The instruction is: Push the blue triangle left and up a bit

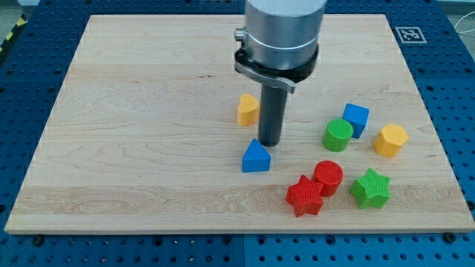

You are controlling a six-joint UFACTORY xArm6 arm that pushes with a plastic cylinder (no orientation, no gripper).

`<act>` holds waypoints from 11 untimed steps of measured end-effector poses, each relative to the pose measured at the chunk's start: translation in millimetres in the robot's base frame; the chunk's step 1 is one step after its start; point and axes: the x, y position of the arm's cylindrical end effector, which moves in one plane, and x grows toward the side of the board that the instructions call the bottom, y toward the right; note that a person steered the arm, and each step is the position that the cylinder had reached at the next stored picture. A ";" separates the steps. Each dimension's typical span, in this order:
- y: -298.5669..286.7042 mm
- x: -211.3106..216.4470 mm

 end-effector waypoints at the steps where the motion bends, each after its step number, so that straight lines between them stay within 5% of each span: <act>1: 13.7 7.8; 7: -73.0 70.6; 11: -117.2 23.0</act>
